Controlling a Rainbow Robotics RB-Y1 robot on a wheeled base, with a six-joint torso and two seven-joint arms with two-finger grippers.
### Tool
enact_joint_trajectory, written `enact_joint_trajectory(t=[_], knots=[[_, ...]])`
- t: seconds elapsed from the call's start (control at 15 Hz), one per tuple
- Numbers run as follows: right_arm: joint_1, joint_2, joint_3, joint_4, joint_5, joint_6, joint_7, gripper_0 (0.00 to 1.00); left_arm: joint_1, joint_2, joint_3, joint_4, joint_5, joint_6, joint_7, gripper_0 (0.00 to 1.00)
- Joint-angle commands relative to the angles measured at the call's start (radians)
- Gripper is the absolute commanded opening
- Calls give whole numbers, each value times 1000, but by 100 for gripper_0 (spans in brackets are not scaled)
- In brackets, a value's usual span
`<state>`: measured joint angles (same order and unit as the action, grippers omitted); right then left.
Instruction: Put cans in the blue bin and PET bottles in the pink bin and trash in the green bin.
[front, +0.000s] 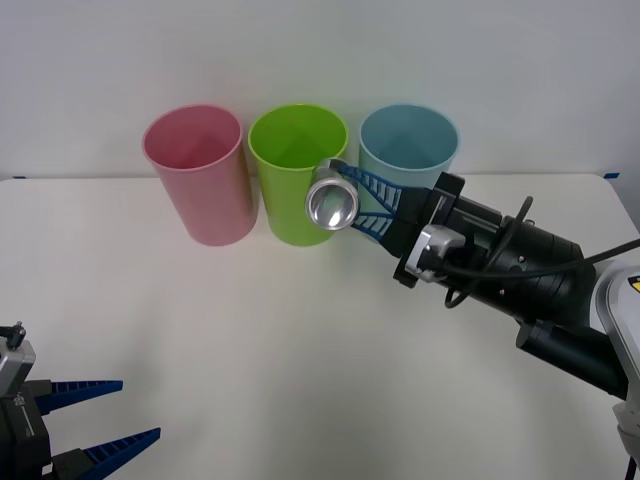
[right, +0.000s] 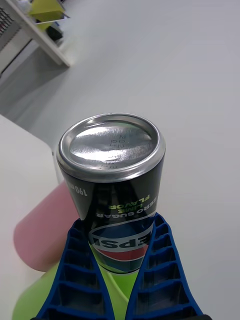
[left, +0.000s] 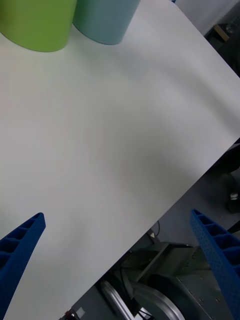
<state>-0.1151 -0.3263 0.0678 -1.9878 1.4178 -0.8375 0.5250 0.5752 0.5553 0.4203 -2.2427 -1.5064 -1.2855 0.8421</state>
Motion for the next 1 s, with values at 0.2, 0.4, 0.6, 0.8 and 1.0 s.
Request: enact_joint_trajectory(t=[0.2, 0.4, 0.6, 0.8, 1.0], knots=[[-63, 9, 6, 0, 55, 202, -169, 0, 0, 0, 0, 0, 0, 0, 0, 100], [-130, 10, 6, 0, 191, 247, -353, 0, 0, 0, 0, 0, 0, 0, 0, 100], [-183, -7, 0, -2, 368, 245, -557, 0, 0, 0, 0, 0, 0, 0, 0, 100], [-245, -56, -20, -2, 533, 169, -764, 0, 0, 0, 0, 0, 0, 0, 0, 100], [-290, -56, -65, 0, 635, 60, -876, 0, 0, 0, 0, 0, 0, 0, 0, 100]])
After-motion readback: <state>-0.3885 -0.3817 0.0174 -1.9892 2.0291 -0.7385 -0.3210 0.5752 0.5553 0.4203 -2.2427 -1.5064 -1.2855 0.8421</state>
